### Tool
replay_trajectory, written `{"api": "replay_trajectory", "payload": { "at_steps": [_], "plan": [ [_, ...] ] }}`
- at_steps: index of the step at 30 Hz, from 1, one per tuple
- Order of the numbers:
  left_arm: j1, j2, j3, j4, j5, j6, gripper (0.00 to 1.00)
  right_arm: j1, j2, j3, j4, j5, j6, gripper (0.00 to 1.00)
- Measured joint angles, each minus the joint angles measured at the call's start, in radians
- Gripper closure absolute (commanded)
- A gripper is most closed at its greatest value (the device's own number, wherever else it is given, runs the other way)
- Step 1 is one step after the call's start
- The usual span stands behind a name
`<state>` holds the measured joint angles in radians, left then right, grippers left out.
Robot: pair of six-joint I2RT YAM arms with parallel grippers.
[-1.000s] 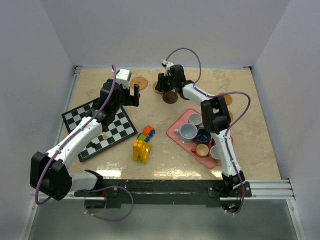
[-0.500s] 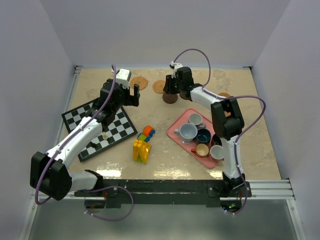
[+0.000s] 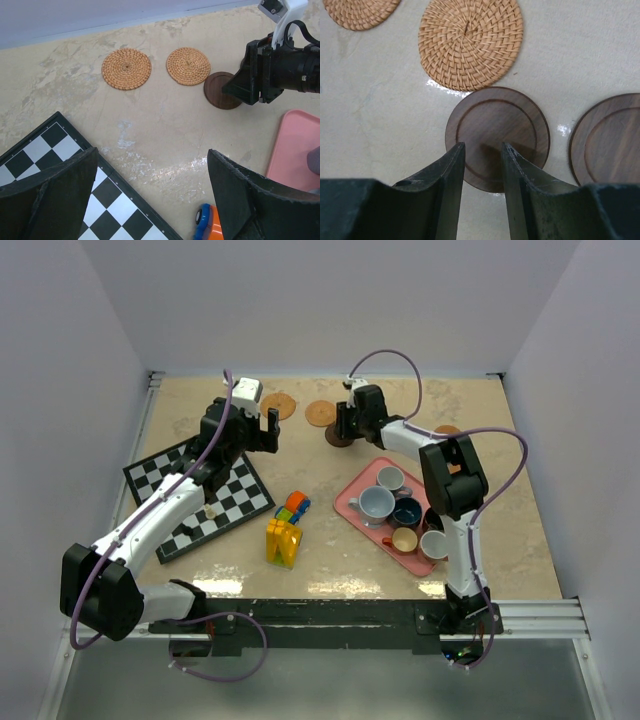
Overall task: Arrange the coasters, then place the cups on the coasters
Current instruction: Move the coaster to the center of the board.
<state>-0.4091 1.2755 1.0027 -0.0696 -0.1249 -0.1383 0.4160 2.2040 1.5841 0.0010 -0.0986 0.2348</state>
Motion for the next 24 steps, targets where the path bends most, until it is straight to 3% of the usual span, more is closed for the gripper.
{"api": "replay_trajectory", "payload": {
  "at_steps": [24],
  "plan": [
    [-0.009,0.000,0.000,0.000,0.012,0.000,0.06,0.000,-0.089,-0.228,0.143,0.037,0.032,0.62]
  ]
}}
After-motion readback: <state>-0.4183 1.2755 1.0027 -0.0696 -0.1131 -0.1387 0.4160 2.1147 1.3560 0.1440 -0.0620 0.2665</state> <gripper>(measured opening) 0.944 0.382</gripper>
